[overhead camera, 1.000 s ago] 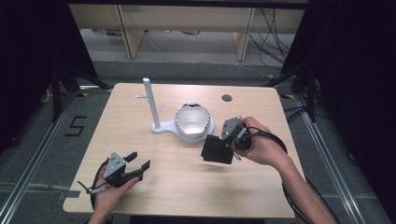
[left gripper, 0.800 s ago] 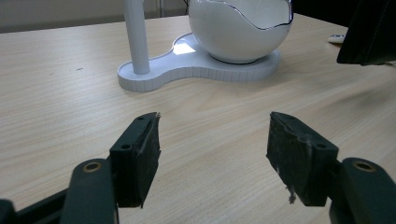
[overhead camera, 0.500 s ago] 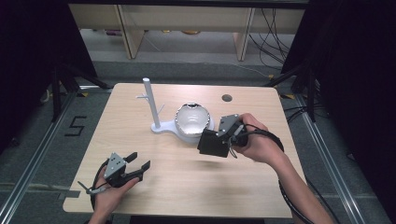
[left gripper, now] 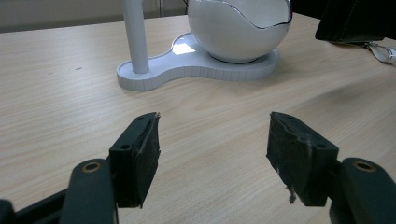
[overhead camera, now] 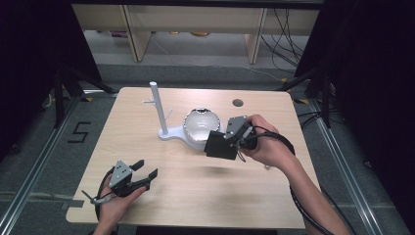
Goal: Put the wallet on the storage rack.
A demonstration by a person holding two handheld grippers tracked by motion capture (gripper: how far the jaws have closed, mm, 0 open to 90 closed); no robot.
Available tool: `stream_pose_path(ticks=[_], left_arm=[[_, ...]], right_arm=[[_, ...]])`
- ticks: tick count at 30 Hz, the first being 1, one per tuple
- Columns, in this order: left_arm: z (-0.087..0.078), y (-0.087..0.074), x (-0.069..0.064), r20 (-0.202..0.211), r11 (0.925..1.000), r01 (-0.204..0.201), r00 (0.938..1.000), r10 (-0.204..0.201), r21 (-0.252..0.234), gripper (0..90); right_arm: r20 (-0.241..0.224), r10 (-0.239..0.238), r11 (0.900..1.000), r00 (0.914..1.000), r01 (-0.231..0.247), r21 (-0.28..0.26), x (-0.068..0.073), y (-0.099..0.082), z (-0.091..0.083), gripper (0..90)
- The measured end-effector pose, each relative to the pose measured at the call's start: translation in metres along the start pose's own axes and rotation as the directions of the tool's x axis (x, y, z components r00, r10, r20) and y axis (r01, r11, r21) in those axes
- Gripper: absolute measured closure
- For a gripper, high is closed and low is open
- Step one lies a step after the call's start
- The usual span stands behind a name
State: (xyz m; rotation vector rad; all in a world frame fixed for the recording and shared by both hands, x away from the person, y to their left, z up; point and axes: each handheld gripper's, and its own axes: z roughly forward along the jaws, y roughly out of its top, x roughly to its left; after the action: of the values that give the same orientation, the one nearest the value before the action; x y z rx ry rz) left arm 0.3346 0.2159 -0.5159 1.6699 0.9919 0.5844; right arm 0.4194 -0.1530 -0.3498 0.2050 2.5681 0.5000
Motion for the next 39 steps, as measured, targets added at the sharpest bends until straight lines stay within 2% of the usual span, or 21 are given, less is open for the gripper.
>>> stream_pose_path(ticks=[10, 12, 15, 16, 18, 25, 31, 32, 39], left_arm=[[-0.001, 0.000, 0.000, -0.007, 1.0000, -0.001, 1.0000, 0.001, 0.009, 33.7], [-0.001, 0.000, 0.000, -0.007, 1.0000, 0.000, 1.0000, 0.000, 0.008, 33.7], [0.000, -0.001, 0.001, -0.002, 1.0000, 0.005, 1.0000, -0.005, 0.001, 33.7], [-0.001, -0.001, 0.001, -0.003, 1.0000, 0.006, 1.0000, -0.006, 0.000, 33.7], [-0.001, -0.001, 0.001, -0.004, 1.0000, 0.006, 1.0000, -0.006, 0.001, 33.7], [-0.001, -0.001, 0.000, -0.002, 1.0000, 0.008, 1.0000, -0.008, -0.001, 33.7], [-0.001, -0.002, 0.001, -0.001, 1.0000, 0.005, 1.0000, -0.005, 0.001, 33.7], [-0.002, -0.002, 0.000, -0.005, 1.0000, 0.003, 1.0000, -0.003, 0.004, 33.7], [-0.001, -0.002, 0.001, -0.003, 1.0000, 0.004, 1.0000, -0.004, 0.003, 33.7]], right_arm=[[0.014, -0.028, 0.9994, 0.9995, 0.028, -0.022, -0.007, 0.008, 0.000, 81.2], [0.014, -0.015, 0.9997, 0.9998, 0.015, -0.017, -0.007, 0.009, 0.000, 81.2], [0.023, -0.022, 0.9993, 0.9995, 0.023, -0.029, -0.010, 0.010, -0.001, 81.2], [0.033, -0.010, 0.9996, 0.9994, 0.010, -0.025, -0.010, 0.011, -0.002, 81.2], [0.038, -0.024, 0.9991, 0.9990, 0.025, -0.035, -0.012, 0.012, -0.002, 81.2], [0.057, -0.027, 0.9985, 0.9980, 0.030, -0.047, -0.016, 0.015, -0.003, 81.2], [0.078, -0.018, 0.9974, 0.9968, 0.024, -0.068, -0.018, 0.020, -0.005, 81.2], [0.087, -0.004, 0.9964, 0.9962, 0.011, -0.084, -0.019, 0.022, -0.004, 81.2], [0.101, -0.008, 0.9958, 0.9948, 0.018, -0.090, -0.024, 0.027, -0.002, 81.2]])
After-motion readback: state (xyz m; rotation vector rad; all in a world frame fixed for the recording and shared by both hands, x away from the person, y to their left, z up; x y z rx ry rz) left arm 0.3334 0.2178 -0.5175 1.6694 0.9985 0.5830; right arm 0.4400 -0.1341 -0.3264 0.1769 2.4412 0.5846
